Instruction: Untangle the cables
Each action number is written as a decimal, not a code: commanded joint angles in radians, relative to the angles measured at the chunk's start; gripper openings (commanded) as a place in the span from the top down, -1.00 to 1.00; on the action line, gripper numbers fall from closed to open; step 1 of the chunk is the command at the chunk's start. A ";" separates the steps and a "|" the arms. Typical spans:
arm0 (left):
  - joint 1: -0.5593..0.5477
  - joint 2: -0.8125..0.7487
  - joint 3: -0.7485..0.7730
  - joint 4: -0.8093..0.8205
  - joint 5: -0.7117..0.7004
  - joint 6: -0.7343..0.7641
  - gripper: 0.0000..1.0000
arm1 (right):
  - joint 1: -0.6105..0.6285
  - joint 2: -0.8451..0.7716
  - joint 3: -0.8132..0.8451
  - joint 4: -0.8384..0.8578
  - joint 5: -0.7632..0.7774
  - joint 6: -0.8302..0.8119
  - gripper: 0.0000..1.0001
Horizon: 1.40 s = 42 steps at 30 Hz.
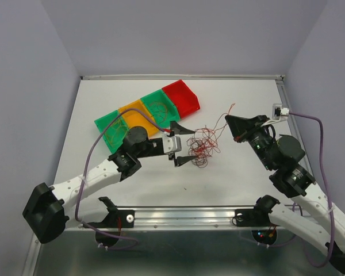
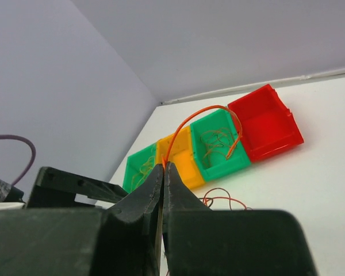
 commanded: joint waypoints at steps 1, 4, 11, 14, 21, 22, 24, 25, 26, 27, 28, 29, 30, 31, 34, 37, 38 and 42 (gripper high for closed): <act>-0.022 0.080 -0.010 0.118 -0.052 -0.004 -0.86 | 0.004 0.001 -0.042 0.190 0.077 0.058 0.99; -0.022 0.100 -0.066 0.251 -0.288 -0.045 -0.79 | 0.004 0.053 -0.062 0.250 0.077 0.067 0.99; -0.022 0.108 -0.151 0.312 -0.340 -0.055 -0.75 | 0.004 0.070 -0.099 0.354 0.103 0.059 0.99; -0.022 0.168 -0.122 0.313 -0.297 -0.079 -0.70 | 0.004 0.067 -0.099 0.360 0.101 0.053 0.99; -0.025 0.280 -0.070 0.323 -0.229 -0.127 -0.38 | 0.004 0.045 -0.094 0.363 0.104 0.049 0.99; -0.025 0.291 -0.068 0.326 -0.226 -0.131 -0.38 | 0.005 0.042 -0.091 0.363 0.098 0.047 0.99; -0.027 0.297 -0.065 0.341 -0.221 -0.139 -0.38 | 0.004 0.041 -0.088 0.362 0.095 0.044 0.99; -0.027 0.297 -0.064 0.346 -0.214 -0.142 -0.38 | 0.005 0.039 -0.087 0.362 0.092 0.041 0.99; -0.029 0.294 -0.061 0.349 -0.204 -0.144 -0.36 | 0.004 0.038 -0.087 0.362 0.093 0.042 0.99; -0.030 0.292 -0.059 0.352 -0.201 -0.144 -0.34 | 0.005 0.036 -0.088 0.362 0.093 0.044 0.99; -0.035 0.291 -0.061 0.352 -0.200 -0.144 -0.33 | 0.002 0.036 -0.087 0.362 0.097 0.046 0.99; -0.039 0.294 -0.059 0.352 -0.197 -0.139 -0.32 | 0.004 0.038 -0.085 0.362 0.097 0.046 0.99; -0.044 0.295 -0.053 0.353 -0.198 -0.138 -0.31 | 0.005 0.039 -0.082 0.363 0.095 0.047 0.99; -0.053 0.300 -0.050 0.355 -0.198 -0.136 -0.30 | 0.004 0.042 -0.081 0.362 0.093 0.049 0.99; -0.078 0.323 -0.030 0.359 -0.198 -0.139 -0.29 | 0.005 0.041 -0.084 0.363 0.100 0.053 0.99; -0.108 0.350 -0.013 0.364 -0.204 -0.131 -0.22 | 0.004 0.036 -0.093 0.371 0.107 0.056 0.99; -0.113 0.358 -0.010 0.366 -0.207 -0.131 -0.21 | 0.004 0.035 -0.094 0.372 0.109 0.056 0.99; -0.122 0.410 0.034 0.373 -0.218 -0.133 -0.08 | 0.005 0.032 -0.094 0.376 0.101 0.058 0.99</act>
